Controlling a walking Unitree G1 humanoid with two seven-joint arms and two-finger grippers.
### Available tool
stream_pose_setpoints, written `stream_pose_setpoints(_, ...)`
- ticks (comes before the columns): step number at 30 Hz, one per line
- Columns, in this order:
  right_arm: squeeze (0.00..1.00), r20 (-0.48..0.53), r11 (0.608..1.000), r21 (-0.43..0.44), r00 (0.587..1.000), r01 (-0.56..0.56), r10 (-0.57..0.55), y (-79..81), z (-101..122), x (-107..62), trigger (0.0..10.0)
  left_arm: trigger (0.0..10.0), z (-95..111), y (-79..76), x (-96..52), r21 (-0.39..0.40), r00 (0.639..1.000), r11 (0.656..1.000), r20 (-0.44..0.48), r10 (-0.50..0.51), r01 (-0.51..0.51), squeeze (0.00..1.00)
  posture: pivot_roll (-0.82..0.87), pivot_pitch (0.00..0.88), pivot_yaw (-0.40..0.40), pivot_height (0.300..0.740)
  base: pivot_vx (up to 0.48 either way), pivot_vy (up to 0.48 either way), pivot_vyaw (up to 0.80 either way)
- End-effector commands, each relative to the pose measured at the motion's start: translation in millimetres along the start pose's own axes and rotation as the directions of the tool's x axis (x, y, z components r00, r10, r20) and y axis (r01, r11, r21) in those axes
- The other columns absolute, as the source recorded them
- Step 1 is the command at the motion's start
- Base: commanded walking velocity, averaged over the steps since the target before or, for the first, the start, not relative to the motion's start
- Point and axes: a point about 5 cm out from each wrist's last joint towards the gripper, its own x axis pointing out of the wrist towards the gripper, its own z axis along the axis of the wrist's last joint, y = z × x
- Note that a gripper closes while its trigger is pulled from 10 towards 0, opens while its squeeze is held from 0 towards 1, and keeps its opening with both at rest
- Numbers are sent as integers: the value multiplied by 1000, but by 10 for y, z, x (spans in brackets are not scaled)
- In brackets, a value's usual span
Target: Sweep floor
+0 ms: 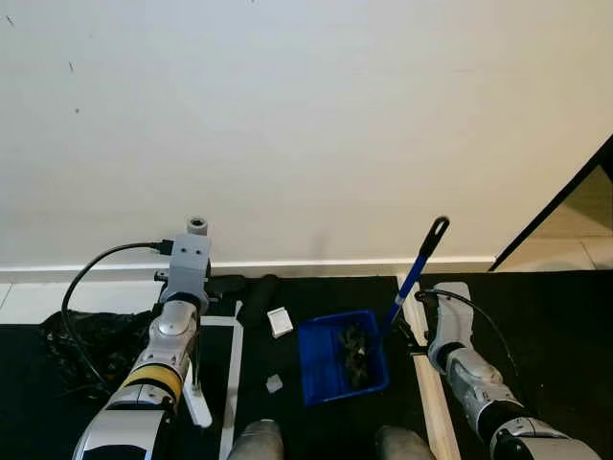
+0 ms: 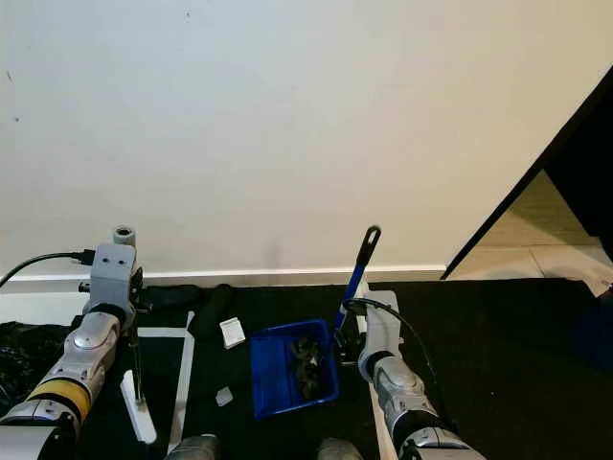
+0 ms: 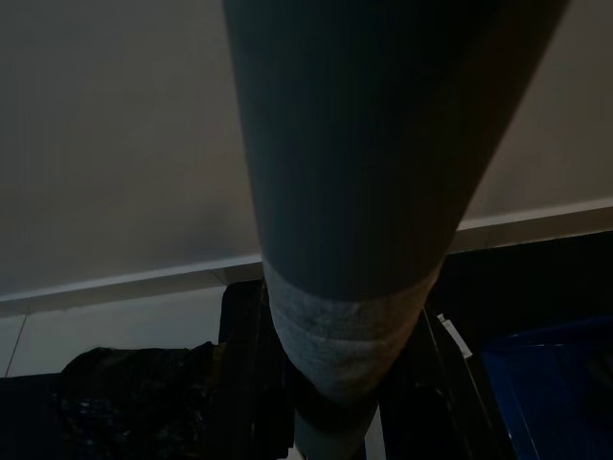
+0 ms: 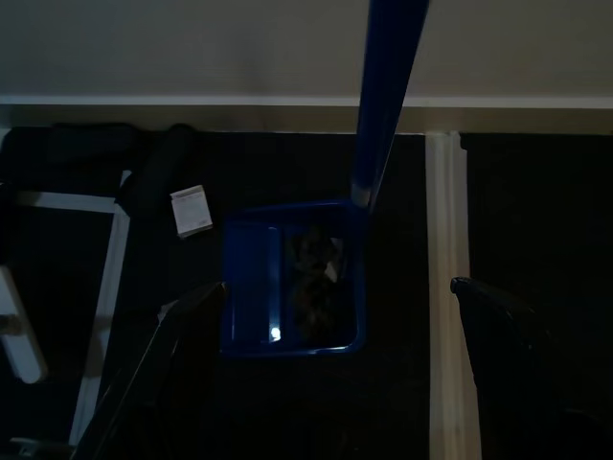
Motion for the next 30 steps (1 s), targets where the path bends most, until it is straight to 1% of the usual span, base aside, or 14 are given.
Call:
stream_pose_setpoints(1, 1000, -11, 1000, -3, 1000, -1, 1, 12, -43, -12, 10000, 10000, -7, 20, -2, 29, 1000, 1000, -2, 2, -2, 0, 94, 0, -50, 740, 0, 0, 0)
stream_pose_setpoints(30, 1000, -11, 1000, -3, 1000, -1, 1, 12, -43, -12, 10000, 10000, -7, 20, -2, 29, 1000, 1000, -2, 2, -2, 0, 94, 0, -50, 740, 0, 0, 0)
